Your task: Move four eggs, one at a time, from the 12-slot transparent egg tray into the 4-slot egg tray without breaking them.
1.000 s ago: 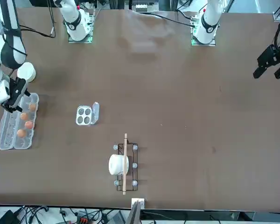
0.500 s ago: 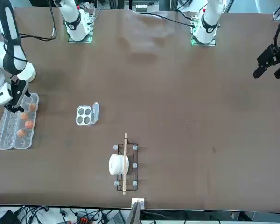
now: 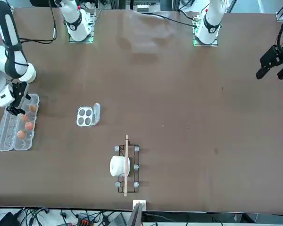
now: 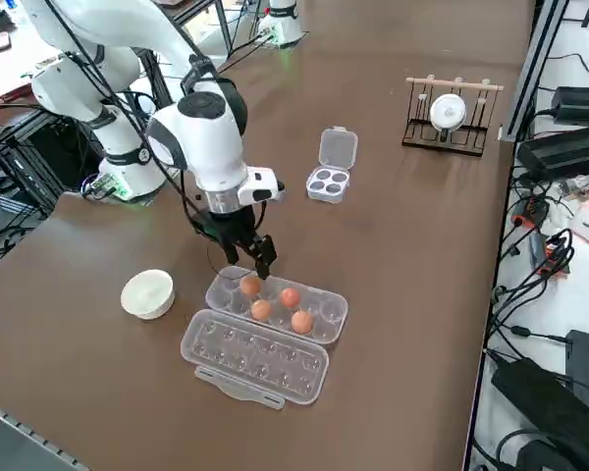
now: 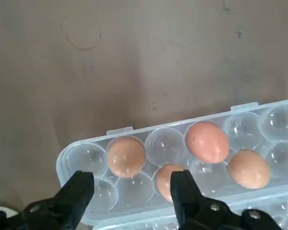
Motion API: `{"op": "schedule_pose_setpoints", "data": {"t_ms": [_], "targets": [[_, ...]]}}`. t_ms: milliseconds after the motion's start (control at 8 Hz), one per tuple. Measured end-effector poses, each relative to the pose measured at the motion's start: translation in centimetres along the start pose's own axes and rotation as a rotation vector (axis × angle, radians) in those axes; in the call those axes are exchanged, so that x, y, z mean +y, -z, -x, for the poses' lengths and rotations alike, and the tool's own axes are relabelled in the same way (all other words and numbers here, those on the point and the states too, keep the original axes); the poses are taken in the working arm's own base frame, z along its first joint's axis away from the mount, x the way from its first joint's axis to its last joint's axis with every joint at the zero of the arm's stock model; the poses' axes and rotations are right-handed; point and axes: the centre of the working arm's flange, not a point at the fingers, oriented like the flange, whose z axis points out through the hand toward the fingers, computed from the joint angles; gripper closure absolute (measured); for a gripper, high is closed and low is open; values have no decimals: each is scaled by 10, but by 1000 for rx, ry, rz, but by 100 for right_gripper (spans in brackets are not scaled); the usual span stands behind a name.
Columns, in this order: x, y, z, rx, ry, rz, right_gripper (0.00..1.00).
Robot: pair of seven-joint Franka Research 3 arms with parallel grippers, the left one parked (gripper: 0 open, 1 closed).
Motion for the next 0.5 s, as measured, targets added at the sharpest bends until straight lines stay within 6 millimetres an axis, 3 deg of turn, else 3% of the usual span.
{"op": "schedule_pose_setpoints", "data": {"t_ms": [500], "targets": [[-1, -20, -1, 7, 60, -7, 5]]}}
